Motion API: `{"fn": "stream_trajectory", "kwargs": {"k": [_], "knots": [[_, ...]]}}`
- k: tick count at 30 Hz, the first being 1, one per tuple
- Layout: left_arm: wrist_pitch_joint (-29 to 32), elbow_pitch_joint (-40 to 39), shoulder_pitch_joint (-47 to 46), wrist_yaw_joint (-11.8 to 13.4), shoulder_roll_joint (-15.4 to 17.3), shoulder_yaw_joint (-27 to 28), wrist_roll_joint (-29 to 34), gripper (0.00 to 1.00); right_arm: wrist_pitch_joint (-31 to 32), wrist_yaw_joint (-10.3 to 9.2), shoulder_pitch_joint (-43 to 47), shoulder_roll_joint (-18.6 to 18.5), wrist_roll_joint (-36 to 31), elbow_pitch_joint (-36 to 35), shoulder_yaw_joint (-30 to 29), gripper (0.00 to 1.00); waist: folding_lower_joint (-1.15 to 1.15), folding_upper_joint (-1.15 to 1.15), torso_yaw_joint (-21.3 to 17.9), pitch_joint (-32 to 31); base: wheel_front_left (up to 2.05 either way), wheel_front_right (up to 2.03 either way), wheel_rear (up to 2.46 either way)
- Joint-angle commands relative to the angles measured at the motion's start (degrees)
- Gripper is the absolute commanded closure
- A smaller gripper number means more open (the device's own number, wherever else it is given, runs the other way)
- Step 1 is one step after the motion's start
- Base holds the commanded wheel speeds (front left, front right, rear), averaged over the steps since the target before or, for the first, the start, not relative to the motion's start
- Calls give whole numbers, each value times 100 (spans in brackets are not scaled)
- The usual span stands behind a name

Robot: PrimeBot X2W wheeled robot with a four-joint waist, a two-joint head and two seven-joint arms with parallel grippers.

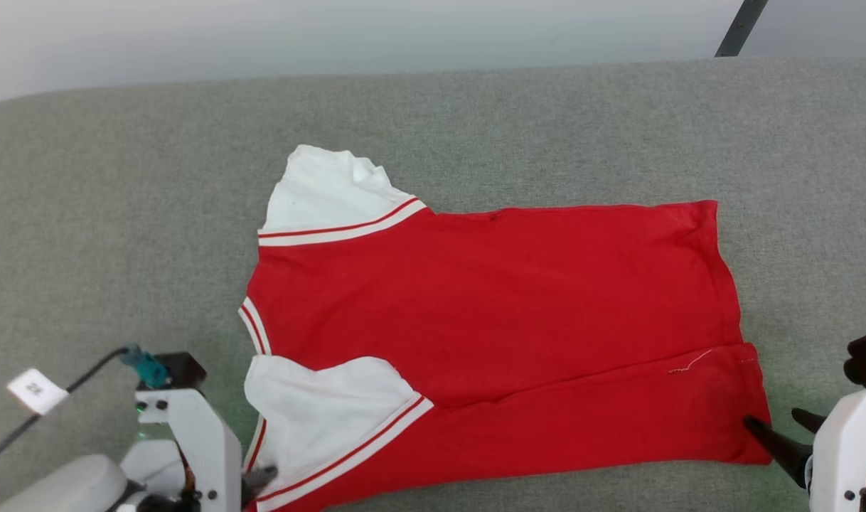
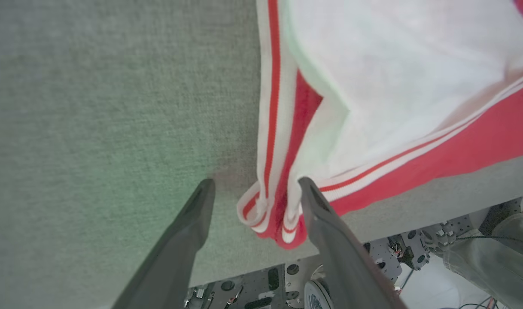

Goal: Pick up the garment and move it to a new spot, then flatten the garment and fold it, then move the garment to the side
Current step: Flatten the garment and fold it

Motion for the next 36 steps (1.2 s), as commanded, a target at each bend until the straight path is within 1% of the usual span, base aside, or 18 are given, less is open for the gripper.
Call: {"fn": "stream_trajectory", "kwargs": {"k": [1,4,7,11,13,15,17,20,23,25,30,32,36], "knots": [[-19,-55,-34,25,40,22,52,0,-28,-6,44,27,-14,-41,-29,0,0,0,-6,9,0,0,0],[-122,-282,-175,26,174,181,100,0,-189,-6,75,62,-74,-279,-115,0,0,0,-21,39,0,0,0],[-250,-425,-448,0,301,347,289,0,-512,-6,38,77,-181,-533,-113,0,0,0,-65,77,0,0,0],[-443,-419,-981,-127,389,544,680,0,-1300,-6,-154,63,-333,-807,13,0,0,0,-208,138,0,0,0],[-519,-311,-1266,-219,333,652,800,0,-1792,-6,-261,34,-460,-873,106,0,0,0,-308,182,0,0,0],[-630,-170,-1587,-394,329,707,1037,0,-2246,-5,-354,28,-577,-874,201,0,0,0,-418,234,0,0,0],[-698,43,-1880,-574,244,748,1186,0,-2680,-6,-463,18,-664,-840,303,0,0,0,-530,297,0,0,0],[-692,435,-2346,-860,113,770,1366,0,-3195,-6,-587,11,-773,-784,447,0,0,0,-704,427,0,0,0],[-595,905,-2753,-1124,-28,743,1491,0,-3574,-5,-697,59,-825,-743,545,0,0,0,-875,587,0,0,0],[-498,1223,-3027,-1317,-94,706,1577,0,-3735,-6,-757,85,-816,-710,625,0,0,0,-997,699,0,0,0],[-185,1971,-3502,-1700,-232,609,1639,0,-3950,-6,-868,169,-765,-625,737,0,0,0,-1257,964,0,0,0],[-41,2236,-3662,-1833,-272,541,1674,0,-4010,-5,-901,204,-730,-595,766,0,0,0,-1334,1057,0,0,0],[289,2755,-3912,-2010,-318,410,1744,0,-4087,-5,-916,242,-686,-517,804,0,0,0,-1438,1200,0,0,0]]}}
